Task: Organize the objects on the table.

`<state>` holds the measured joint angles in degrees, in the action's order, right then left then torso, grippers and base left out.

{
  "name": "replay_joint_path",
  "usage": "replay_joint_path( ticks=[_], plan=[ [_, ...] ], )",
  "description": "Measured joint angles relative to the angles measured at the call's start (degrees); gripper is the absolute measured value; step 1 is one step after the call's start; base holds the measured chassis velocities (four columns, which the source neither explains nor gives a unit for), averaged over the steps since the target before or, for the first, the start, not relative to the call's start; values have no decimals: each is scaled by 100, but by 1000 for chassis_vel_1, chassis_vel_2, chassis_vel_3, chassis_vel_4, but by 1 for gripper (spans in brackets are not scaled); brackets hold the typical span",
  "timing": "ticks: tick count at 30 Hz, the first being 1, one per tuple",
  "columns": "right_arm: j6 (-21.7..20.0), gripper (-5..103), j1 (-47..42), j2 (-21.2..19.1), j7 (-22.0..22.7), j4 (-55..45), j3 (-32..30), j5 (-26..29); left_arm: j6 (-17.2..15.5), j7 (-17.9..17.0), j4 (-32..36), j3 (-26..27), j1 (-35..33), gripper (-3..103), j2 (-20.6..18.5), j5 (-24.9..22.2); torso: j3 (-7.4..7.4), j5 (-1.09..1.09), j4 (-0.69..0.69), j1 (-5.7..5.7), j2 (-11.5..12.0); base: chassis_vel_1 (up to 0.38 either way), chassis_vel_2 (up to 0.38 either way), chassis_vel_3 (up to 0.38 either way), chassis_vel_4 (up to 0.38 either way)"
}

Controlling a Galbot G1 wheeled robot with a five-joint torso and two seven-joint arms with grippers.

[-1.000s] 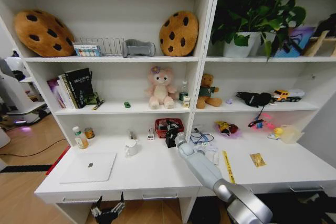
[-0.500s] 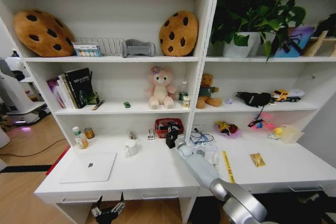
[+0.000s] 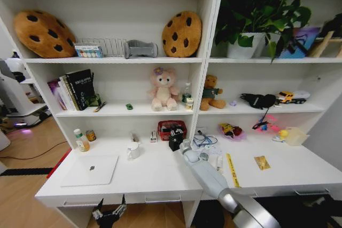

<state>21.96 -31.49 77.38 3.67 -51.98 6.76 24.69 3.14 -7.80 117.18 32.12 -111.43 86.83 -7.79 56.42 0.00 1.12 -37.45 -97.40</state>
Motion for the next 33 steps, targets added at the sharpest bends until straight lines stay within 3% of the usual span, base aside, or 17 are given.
replay_joint_path(
  ticks=[1, 2, 4, 6, 7, 11, 13, 16, 26, 29, 31, 32, 33],
  plan=[
    [-3, 45, -23, -18, 15, -41, -8, 2, -1, -1, 0, 1, 2, 100, -2, -2, 0, 0, 0, 0, 0, 0, 0, 0, 0],
    [-18, 56, -66, -56, 64, -149, -25, 19, -1, -3, 0, 1, 5, 100, -2, -2, 0, 0, 0, 0, 0, 0, 0, 0, 0],
    [-58, 56, -118, -104, 115, -290, -35, 51, -1, -4, 0, -1, 7, 100, -2, -2, 0, 0, 0, 0, 0, 0, 0, 0, 0],
    [-159, 67, -267, -215, 217, -652, -57, 123, -1, -5, 1, -13, 10, 100, 4, 5, 0, 0, 0, 0, 0, 0, 0, 0, 0],
    [-159, 67, -267, -215, 217, -652, -57, 123, -1, -5, 1, -13, 10, 100, 4, 5, 0, 0, 0, 0, 0, 0, 0, 0, 0],
    [-308, 88, -689, -489, 297, -1555, -125, 170, 0, -5, 4, -40, 8, 100, 32, 40, 0, 0, 0, 0, 0, 0, 0, 0, 0],
    [-342, 88, -886, -600, 297, -1889, -154, 178, 1, -5, 15, -45, 1, 100, 40, 48, 0, 0, -1, 0, 0, 0, 0, 0, 0],
    [-534, 97, -1402, -905, 294, -2609, -207, 297, 3, -7, 42, -45, -3, 100, 44, 51, 0, 0, -1, 0, 0, 0, 0, 0, 0],
    [-869, 100, -2309, -1419, 364, -3529, -417, 362, 12, -6, 89, -28, -11, 100, 37, 50, -1, 1, 0, 0, 0, 0, 0, 0, 0],
    [-1052, 100, -2944, -1768, 404, -4225, -797, 321, 33, -1, 114, -36, -17, 100, 43, 52, -1, 2, -1, 0, 0, 0, 0, 0, 0],
    [-1137, 100, -3979, -2116, 349, -5187, -1180, 335, 54, 9, 149, -48, -4, 100, 89, 67, -1, 0, 0, 0, 0, 0, 0, 0, 0],
    [-1137, 100, -3979, -2116, 349, -5187, -1180, 335, 54, 9, 149, -48, -4, 100, 89, 67, -1, 0, 0, 0, 0, 0, 0, 0, 0],
    [-1129, 100, -4545, -2187, 255, -5567, -1396, 265, 57, 13, 175, -61, 3, 100, 102, 80, -1, 0, 1, 1, -1, 0, 0, 0, 0]
  ],
)
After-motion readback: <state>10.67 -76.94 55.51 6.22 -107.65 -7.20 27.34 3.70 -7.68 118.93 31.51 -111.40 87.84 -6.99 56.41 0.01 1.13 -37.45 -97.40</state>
